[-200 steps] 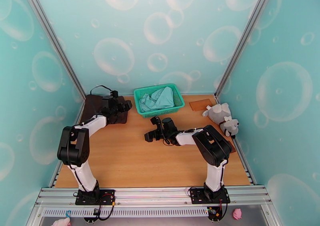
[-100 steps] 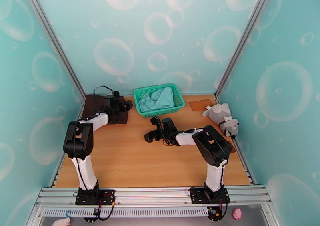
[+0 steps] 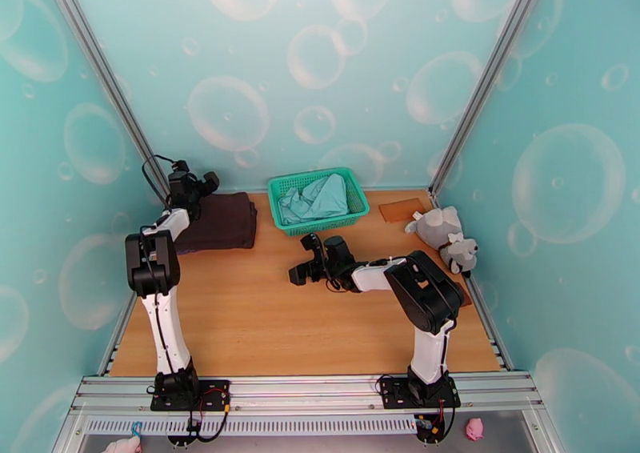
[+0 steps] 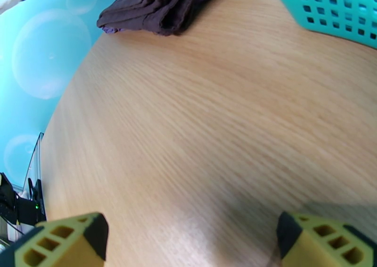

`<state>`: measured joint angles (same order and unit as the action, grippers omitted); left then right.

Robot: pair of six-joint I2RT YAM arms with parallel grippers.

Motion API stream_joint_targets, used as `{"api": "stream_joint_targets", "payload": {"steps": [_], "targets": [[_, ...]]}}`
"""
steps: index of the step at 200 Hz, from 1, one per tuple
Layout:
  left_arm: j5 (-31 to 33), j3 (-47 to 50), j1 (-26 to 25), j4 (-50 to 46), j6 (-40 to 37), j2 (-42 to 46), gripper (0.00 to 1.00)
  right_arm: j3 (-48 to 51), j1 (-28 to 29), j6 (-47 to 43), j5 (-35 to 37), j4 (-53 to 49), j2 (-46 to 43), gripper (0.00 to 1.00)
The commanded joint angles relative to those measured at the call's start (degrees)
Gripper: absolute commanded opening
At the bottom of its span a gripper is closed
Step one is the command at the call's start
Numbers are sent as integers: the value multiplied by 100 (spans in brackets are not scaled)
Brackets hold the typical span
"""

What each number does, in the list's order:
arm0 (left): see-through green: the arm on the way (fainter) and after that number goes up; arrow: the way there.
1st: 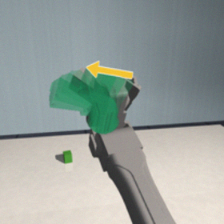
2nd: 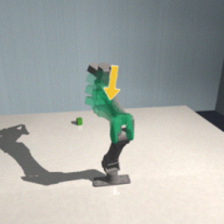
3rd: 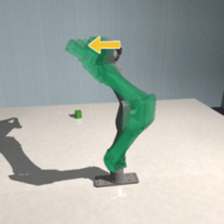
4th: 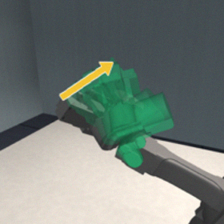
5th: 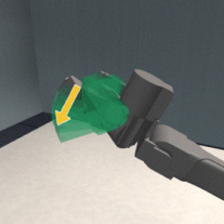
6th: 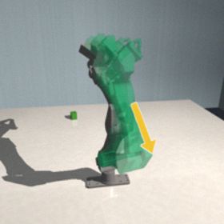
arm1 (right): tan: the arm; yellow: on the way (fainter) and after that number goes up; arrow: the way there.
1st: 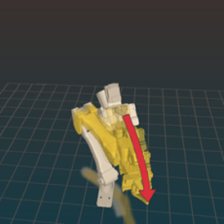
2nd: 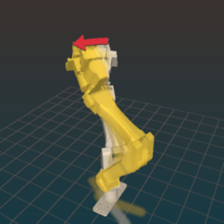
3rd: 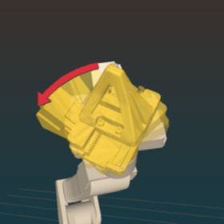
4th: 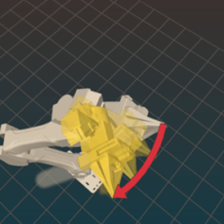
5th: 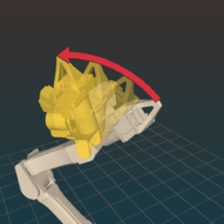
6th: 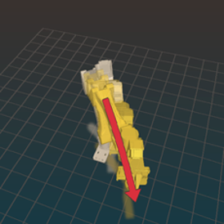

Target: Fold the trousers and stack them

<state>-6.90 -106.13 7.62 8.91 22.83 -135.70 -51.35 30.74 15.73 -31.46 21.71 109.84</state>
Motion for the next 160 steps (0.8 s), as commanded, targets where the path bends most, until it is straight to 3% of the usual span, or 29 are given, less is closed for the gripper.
{"api": "stream_joint_targets", "payload": {"steps": [1,28,63,114,160], "targets": [[65,-785,71,-672,563,-729,99,275,37,163,-389,-728,228,99],[-333,-1209,91,-859,795,-1036,99,281,2,253,-542,-640,294,99],[-650,-801,65,-510,575,-404,99,301,65,257,-530,-620,267,99],[-635,2269,-111,1687,159,2391,99,646,132,235,-221,-230,-257,99],[-133,4806,-218,1703,252,4738,99,1521,-43,338,618,626,-1601,99]]}}
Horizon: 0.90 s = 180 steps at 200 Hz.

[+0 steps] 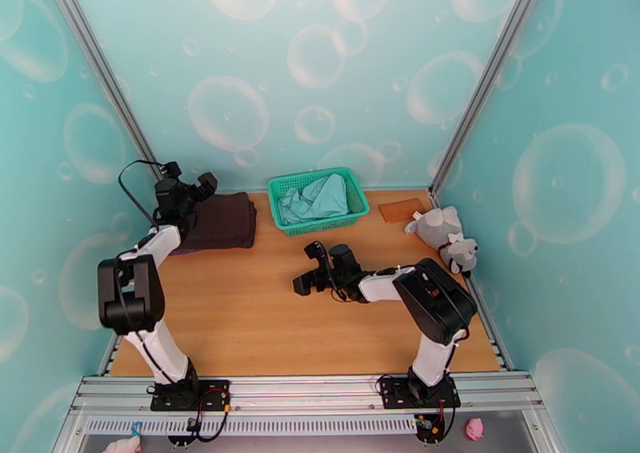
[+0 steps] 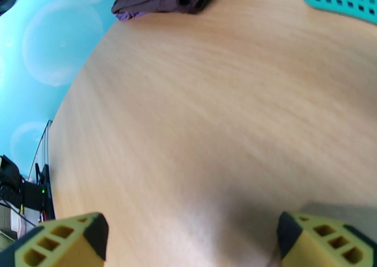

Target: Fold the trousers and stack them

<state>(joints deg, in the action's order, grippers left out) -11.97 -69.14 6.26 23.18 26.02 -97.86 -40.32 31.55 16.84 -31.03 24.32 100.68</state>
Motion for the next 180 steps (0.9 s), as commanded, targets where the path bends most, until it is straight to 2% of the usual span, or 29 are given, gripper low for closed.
{"api": "stream_joint_targets", "payload": {"steps": [1,17,43,55,68,88,96,105,127,149,164,180], "targets": [[399,1168,-86,276,-65,1007,99,445,-137,234,612,387,-723,99],[1051,2233,-218,294,-86,1892,99,984,-483,456,1144,788,-1456,99],[2583,3626,-476,75,-329,3244,99,2212,-1589,1083,1657,1821,-2841,99],[3214,4216,-531,104,-333,3678,99,2648,-2068,1212,2059,1862,-3549,99],[3468,4763,-497,328,-334,3906,99,2967,-2318,1070,2645,1696,-4418,99],[3352,5353,-437,1110,-595,3692,99,3340,-2200,332,4029,1438,-5508,99],[3229,5588,-433,1737,-910,3463,99,3516,-2184,149,4480,1448,-5801,99],[3048,5945,-424,2883,-1360,3064,99,3665,-2236,100,4825,1505,-6032,99],[2271,5978,-407,3981,-1720,2411,100,4033,-2555,-20,4855,2148,-6250,99],[2005,5603,-466,3956,-2000,1942,99,4149,-2759,-535,4858,2416,-6169,99],[2011,5847,-551,4966,-2184,1426,99,4120,-2798,-810,4889,2517,-5632,99],[1992,5960,-531,5771,-2236,832,100,4120,-2867,-959,4511,3174,-4700,99]]}}
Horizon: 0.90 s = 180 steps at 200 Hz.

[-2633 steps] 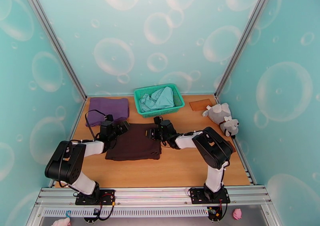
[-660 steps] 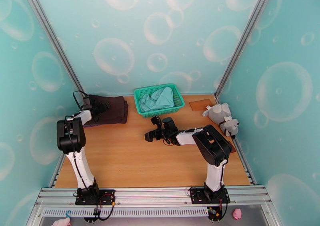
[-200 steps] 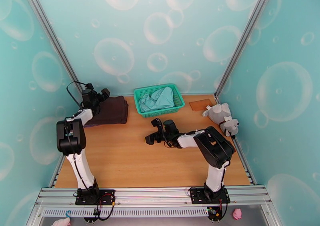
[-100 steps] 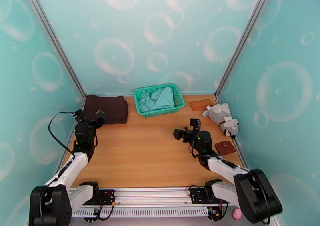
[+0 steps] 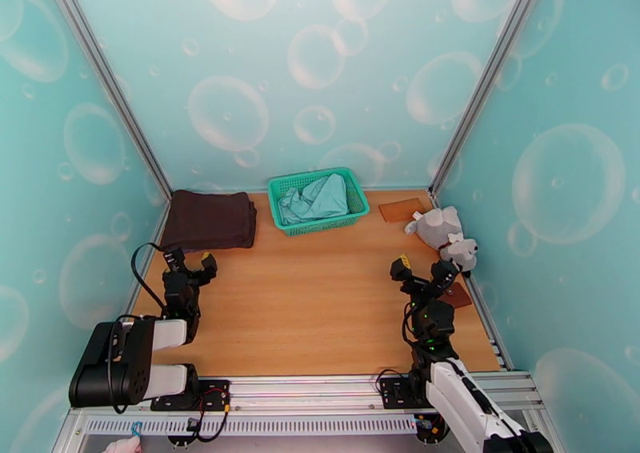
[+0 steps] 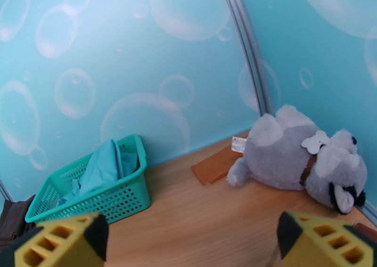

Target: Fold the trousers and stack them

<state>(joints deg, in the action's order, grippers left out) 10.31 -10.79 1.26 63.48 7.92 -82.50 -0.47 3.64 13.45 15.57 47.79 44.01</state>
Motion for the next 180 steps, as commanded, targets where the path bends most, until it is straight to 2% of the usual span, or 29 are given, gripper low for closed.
{"api": "stream_joint_targets", "payload": {"steps": [1,11,25,38,66,96,112,133,139,149,161,168,180], "targets": [[-228,123,-34,1704,-429,-701,100,131,-79,-640,-181,902,1038,99],[-295,71,-4,1260,-327,-479,99,67,-66,-762,-404,1342,1505,100],[-233,230,4,1832,-358,-648,99,-41,-29,-906,-529,1698,1929,99],[-202,213,7,1593,-292,-532,99,-63,-28,-967,-527,2007,2200,99],[-308,214,-16,1693,-374,-591,99,-25,-22,-1127,-645,2873,2737,99],[-194,279,-89,1808,-419,-592,99,-310,-1,-1344,-572,2772,3084,99],[-120,235,-91,1761,-420,-618,99,-364,-53,-1425,-657,3413,3787,99],[150,-97,-86,1110,-306,-612,99,-441,-229,-1459,-1150,4368,4770,99],[208,-230,-90,883,-288,-622,99,-493,-265,-1426,-1197,4054,4694,99],[236,-265,-154,854,-378,-629,99,-836,-390,-1329,-1484,2949,4389,99],[179,-316,-165,742,-411,-635,100,-1388,-476,-1337,-1747,2156,4529,99],[180,-300,-161,800,-421,-644,99,-1425,-584,-1185,-1769,1991,4477,99],[182,-313,-161,769,-412,-640,100,-1395,-563,-1039,-1314,2148,4531,99]]}}
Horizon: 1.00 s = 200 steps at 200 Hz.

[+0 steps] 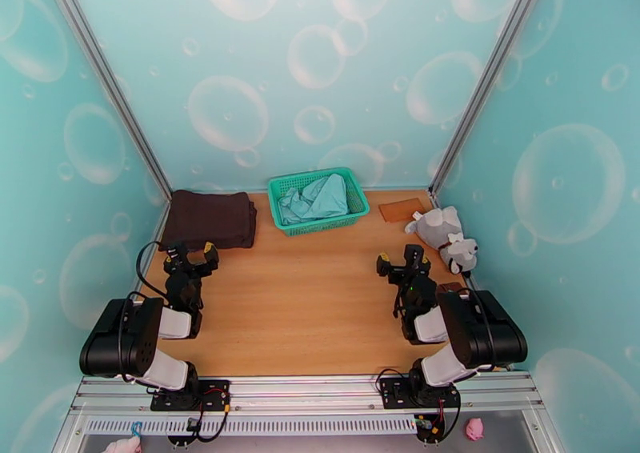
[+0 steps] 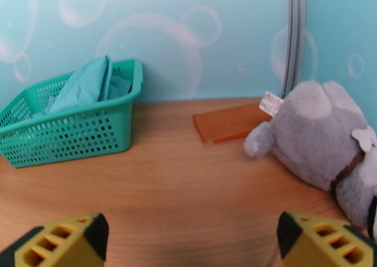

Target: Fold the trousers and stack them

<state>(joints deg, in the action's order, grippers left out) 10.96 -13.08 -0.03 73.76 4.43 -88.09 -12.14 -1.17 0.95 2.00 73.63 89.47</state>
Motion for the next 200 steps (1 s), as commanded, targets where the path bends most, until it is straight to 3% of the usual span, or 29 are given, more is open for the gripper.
{"api": "stream_joint_targets", "payload": {"steps": [1,26,200], "targets": [[117,-86,-32,-253,-64,-83,100,-227,-75,216,80,-436,-12,99],[112,-80,-30,-247,-73,-79,99,-251,115,108,483,-543,-34,99],[114,-80,-40,-248,-74,-78,99,-342,20,125,217,-674,-17,99]]}}
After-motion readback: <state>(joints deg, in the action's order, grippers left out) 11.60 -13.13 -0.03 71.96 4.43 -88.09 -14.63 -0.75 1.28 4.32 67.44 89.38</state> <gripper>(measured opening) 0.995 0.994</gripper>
